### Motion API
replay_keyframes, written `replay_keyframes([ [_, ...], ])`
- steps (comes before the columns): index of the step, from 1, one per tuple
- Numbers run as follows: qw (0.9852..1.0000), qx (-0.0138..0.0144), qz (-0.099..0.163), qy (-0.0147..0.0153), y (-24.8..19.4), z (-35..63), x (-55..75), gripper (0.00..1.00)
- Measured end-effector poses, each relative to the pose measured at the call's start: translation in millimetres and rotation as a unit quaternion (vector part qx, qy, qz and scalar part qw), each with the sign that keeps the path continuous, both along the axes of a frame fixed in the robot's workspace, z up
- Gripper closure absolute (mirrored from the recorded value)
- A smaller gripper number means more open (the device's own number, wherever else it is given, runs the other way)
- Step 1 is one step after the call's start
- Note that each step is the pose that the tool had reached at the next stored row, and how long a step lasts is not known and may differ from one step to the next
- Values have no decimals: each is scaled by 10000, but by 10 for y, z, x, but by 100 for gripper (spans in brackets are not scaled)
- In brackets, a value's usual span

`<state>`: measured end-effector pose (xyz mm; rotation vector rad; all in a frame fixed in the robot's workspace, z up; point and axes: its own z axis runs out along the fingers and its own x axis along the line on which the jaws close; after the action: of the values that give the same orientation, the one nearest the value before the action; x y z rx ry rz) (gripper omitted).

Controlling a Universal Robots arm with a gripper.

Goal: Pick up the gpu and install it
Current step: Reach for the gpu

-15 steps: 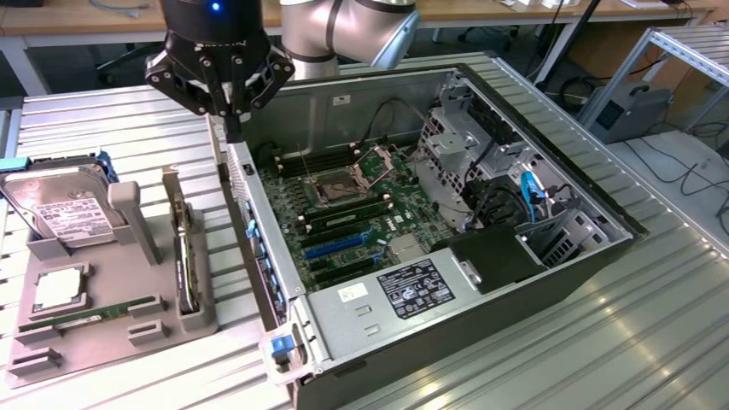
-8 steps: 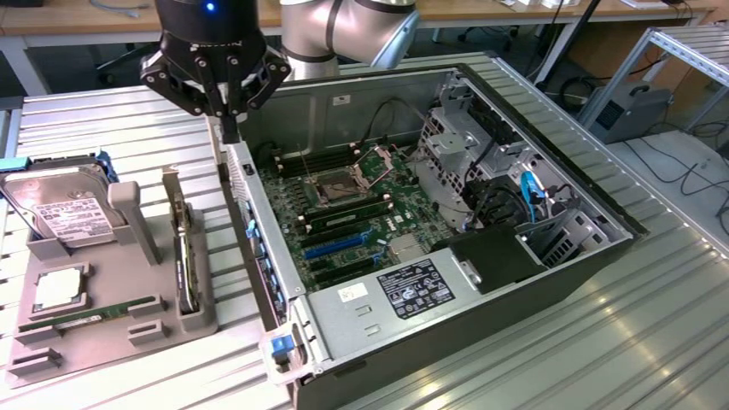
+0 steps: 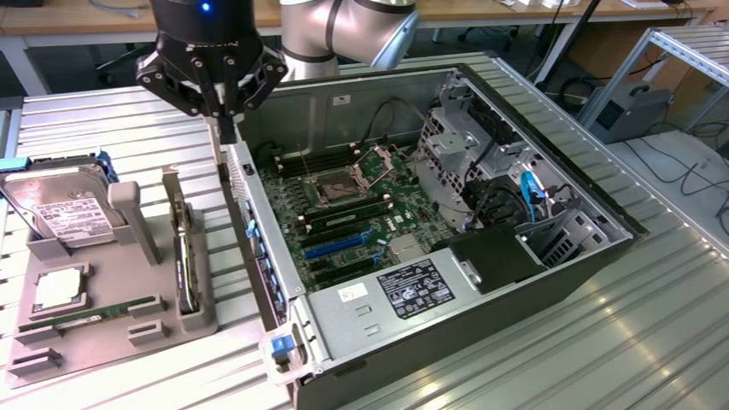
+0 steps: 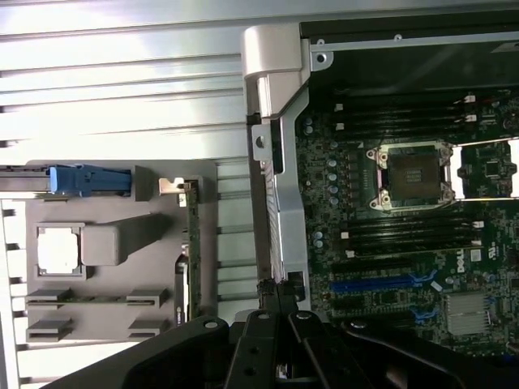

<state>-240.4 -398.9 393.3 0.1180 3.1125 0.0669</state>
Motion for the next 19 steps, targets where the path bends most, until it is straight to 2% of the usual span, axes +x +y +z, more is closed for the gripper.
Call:
replay_keyframes([
  [19,10000,-2,0,0,0,0,-83,89],
])
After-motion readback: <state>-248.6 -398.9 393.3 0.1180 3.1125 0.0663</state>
